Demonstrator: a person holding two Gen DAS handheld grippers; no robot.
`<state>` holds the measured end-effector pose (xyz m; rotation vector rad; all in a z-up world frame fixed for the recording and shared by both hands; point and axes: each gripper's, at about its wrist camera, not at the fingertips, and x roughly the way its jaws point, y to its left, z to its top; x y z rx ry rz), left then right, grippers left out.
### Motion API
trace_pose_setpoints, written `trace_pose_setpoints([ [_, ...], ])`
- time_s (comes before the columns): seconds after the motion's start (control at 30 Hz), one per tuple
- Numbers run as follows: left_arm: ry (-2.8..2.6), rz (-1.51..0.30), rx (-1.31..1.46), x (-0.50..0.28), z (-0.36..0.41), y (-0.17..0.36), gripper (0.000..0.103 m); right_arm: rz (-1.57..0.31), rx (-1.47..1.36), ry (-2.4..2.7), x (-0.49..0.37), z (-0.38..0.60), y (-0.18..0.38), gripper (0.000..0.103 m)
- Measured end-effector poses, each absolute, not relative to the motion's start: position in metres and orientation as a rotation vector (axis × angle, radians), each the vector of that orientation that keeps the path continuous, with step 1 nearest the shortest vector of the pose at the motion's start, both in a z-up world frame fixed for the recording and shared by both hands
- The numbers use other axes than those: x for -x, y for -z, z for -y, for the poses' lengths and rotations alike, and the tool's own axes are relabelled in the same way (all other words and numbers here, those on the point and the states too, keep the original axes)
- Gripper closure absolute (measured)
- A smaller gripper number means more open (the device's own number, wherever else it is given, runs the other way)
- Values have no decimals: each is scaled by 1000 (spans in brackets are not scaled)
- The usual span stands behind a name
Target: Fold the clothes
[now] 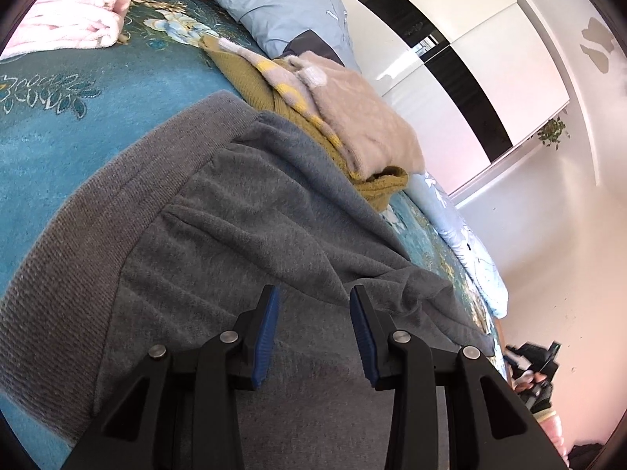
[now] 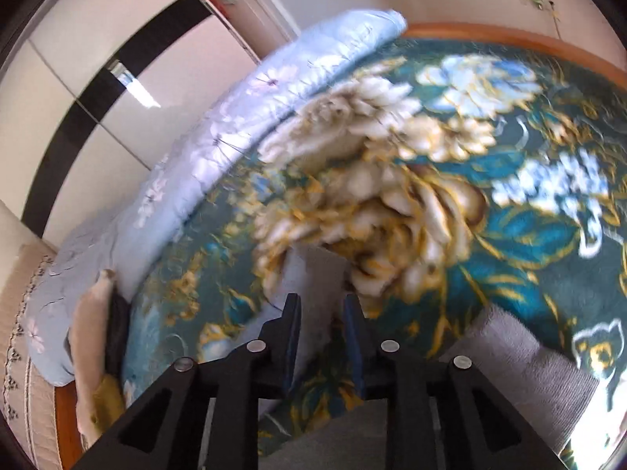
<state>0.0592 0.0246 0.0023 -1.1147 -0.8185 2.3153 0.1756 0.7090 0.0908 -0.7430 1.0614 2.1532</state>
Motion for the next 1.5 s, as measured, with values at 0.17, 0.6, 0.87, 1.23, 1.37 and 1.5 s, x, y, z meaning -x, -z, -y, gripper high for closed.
trace_pose_setpoints([
  [0.17, -2316, 823, 1116, -58, -25, -1, 65, -1153, 883, -2163, -135, -703, -89, 55],
  [0.6, -2303, 833, 1124, -55, -22, -1, 65, -1110, 1067, -1822, -97, -712, -59, 92],
  [0.87, -2307, 824, 1102, -59, -20, -4, 65, -1326, 824, -2055, -118, -717, -103, 99],
  [1.23, -2300, 813, 1069, -62, -23, -8, 65, -1264, 803, -2075, -196, -739, -69, 99],
  [1.37, -2305, 801, 1071, -65, -24, -8, 65, -1448, 721, -2057, -221, -742, -24, 99],
  [1.5, -2308, 814, 1067, -66, -22, -8, 65, -1455, 710, -2090, -219, -742, -30, 95],
])
